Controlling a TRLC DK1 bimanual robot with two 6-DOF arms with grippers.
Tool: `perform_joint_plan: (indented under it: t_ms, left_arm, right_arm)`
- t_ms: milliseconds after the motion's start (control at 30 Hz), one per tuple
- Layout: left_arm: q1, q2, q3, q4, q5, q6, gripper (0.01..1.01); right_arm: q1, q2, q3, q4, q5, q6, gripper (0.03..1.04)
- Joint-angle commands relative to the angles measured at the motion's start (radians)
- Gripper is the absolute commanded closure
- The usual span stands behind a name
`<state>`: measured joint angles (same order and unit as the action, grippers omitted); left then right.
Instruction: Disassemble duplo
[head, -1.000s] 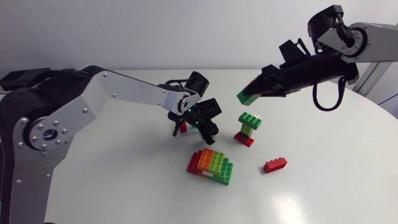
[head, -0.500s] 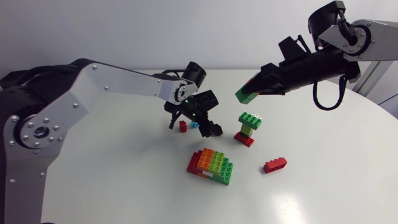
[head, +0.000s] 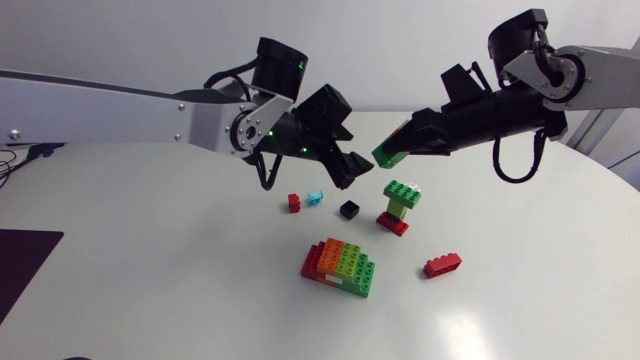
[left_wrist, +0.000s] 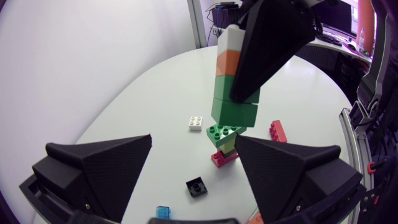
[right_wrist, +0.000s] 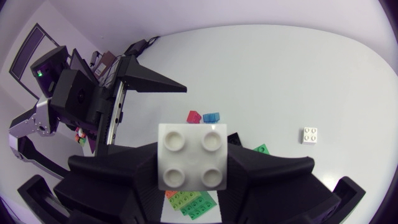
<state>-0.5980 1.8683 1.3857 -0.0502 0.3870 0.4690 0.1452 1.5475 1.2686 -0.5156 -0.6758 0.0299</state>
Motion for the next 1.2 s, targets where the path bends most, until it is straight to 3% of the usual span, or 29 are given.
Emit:
perform_joint_plan:
  t_ms: [0,633,767,1067,1167]
  left_arm:
    - [-0.006,-0.008,-0.031,0.007,0.012,-0.036,0.084]
    - [-0.036,-0.018,-0.031,0.039,0.038,-0.072,0.085]
    - [-0.036,-0.018,-0.031,0.055,0.038,-0.075,0.131]
    - [-0.046,-0.017,-0.042,0.075,0.038,-0.066,0.646]
    - [-0.056,-0.018,-0.057,0.073,0.041,-0.036,0.679]
  right_arm:
    - [0.007,0.010,-0.023,0.025,-0.008,0.025,0.81]
    - [0.034,0.045,-0.040,0.065,-0.010,0.036,0.81]
    - [0.039,0.037,-0.046,0.058,-0.011,0.038,0.81]
    - [0.040,0.019,-0.046,0.051,-0.022,0.042,0.81]
    - [0.037,0.017,-0.040,0.048,-0.027,0.042,0.81]
